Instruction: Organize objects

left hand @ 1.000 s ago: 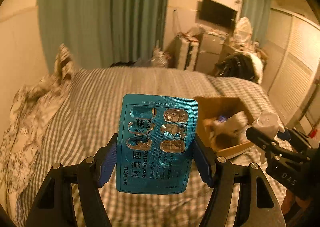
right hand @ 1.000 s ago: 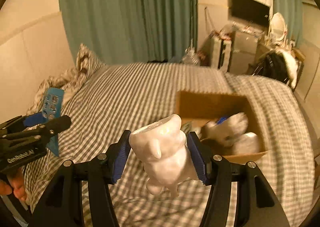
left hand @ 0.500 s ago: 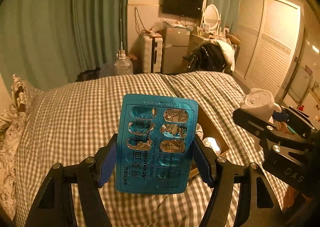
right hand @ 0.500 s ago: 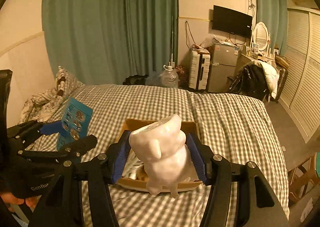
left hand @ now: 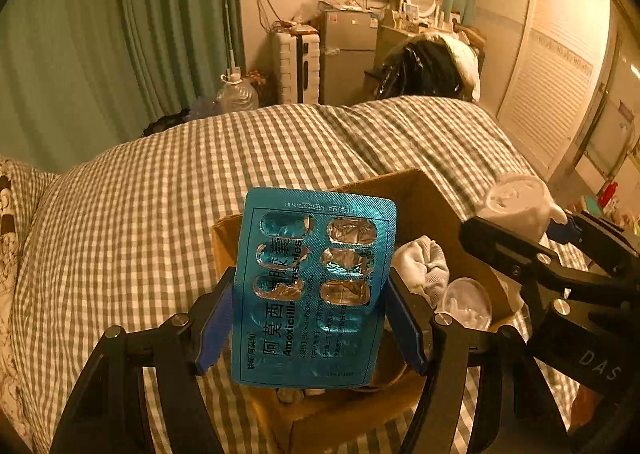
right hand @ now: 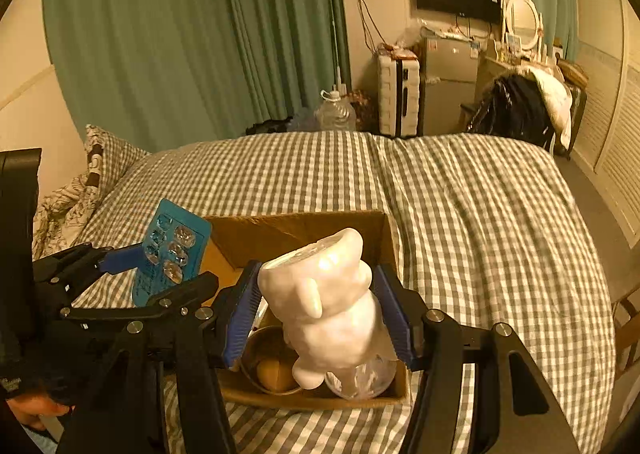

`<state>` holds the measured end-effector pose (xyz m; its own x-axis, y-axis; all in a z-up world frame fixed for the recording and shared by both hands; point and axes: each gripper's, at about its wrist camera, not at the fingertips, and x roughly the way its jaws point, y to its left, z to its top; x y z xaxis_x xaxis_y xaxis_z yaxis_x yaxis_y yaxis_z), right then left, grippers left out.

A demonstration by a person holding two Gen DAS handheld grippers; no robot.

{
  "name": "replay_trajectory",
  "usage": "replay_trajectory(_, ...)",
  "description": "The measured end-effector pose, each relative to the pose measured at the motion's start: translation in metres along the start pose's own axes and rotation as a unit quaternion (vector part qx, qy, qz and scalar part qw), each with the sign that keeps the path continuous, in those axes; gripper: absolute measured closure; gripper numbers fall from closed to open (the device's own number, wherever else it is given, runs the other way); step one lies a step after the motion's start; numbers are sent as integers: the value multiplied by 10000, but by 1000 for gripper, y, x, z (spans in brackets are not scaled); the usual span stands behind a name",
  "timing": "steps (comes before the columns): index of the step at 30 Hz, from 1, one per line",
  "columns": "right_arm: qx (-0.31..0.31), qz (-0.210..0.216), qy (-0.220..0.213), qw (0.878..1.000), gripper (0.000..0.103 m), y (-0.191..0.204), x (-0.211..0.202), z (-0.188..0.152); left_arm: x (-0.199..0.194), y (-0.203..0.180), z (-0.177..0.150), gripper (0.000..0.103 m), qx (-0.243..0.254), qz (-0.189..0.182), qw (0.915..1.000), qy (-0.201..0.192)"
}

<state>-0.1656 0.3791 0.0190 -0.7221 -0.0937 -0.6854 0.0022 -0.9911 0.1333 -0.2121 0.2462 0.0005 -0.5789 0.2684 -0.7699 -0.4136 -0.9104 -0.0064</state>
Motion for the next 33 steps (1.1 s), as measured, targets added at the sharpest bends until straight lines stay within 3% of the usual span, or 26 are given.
replay_trajectory(8,167,152,56,9997,45,-6,20,6,18,-2,-2,29,8,-131,9999,85)
replay_trajectory(12,193,83,2,9998,40,-4,15,7,14,1,-2,13,-70,-31,10000,30)
replay_trajectory(16,267,4,-140,9995,36,-7,-3,14,-4,6,0,13,-97,47,9999,-64)
replay_trajectory(20,284,-90,-336,9990,36,-1,-34,23,-46,15,3,13,-93,210,9991,-351)
replay_trajectory(23,174,-170,-506,9984,35,10,-64,28,-78,20,9,6,-113,324,9977,-590)
replay_trajectory(33,-307,-539,-1167,9912,24,64,-183,34,-216,56,3,0,-530,518,9839,-1625)
